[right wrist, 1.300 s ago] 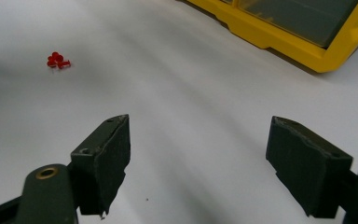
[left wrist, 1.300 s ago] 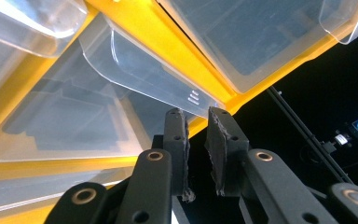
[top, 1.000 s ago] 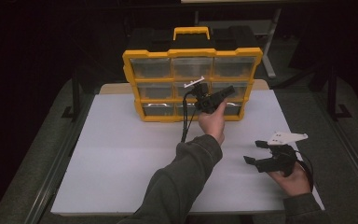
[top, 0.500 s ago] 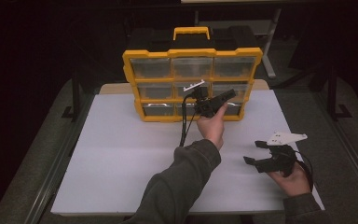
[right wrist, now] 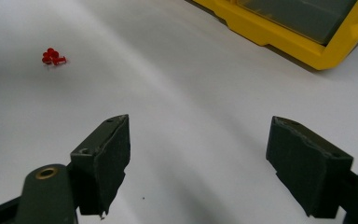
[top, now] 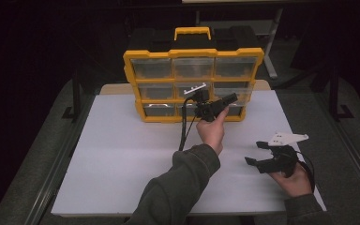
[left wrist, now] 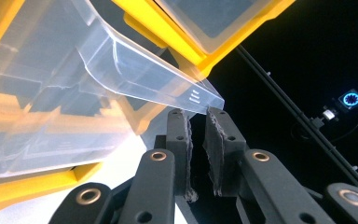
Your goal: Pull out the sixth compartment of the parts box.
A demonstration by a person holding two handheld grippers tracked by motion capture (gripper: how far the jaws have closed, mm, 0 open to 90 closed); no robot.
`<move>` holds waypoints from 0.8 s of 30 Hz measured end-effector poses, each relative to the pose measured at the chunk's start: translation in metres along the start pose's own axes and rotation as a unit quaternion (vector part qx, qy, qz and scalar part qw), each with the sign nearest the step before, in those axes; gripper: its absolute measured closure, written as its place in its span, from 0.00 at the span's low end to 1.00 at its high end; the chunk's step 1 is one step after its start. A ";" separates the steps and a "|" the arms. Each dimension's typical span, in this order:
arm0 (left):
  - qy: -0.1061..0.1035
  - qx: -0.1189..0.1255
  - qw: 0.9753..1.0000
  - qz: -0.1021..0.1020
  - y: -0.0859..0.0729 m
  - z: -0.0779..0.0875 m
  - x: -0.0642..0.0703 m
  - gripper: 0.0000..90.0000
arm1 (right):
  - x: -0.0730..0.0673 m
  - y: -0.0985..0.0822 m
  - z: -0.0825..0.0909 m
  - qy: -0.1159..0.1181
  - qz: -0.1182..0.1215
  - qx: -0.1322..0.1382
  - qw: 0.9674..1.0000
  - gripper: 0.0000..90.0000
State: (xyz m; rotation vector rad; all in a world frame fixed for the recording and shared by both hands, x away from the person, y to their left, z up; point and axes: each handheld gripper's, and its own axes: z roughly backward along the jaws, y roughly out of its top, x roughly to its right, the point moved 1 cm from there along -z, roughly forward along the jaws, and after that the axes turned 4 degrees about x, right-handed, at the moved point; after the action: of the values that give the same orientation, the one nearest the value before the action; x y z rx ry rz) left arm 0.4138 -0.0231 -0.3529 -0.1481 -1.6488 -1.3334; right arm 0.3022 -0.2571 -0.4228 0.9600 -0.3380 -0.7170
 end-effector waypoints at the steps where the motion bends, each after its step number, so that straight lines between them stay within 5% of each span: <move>1: -0.001 -0.001 1.000 -0.002 0.000 0.001 0.000 0.88 | 0.000 0.000 0.000 0.001 -0.001 0.000 1.000 0.23; 19: -0.008 -0.008 1.000 -0.005 -0.006 0.009 0.003 0.89 | -0.001 -0.001 -0.002 0.000 -0.003 -0.009 1.000 0.22; 24: 0.013 -0.044 0.998 -0.046 -0.004 0.012 0.004 0.84 | -0.001 -0.001 -0.002 0.000 -0.003 -0.007 1.000 0.22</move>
State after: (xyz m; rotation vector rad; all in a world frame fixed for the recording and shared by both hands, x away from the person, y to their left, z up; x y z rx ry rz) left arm 0.4021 -0.0164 -0.3516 -0.1086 -1.5921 -1.4730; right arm 0.3025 -0.2557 -0.4243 0.9477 -0.3290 -0.7248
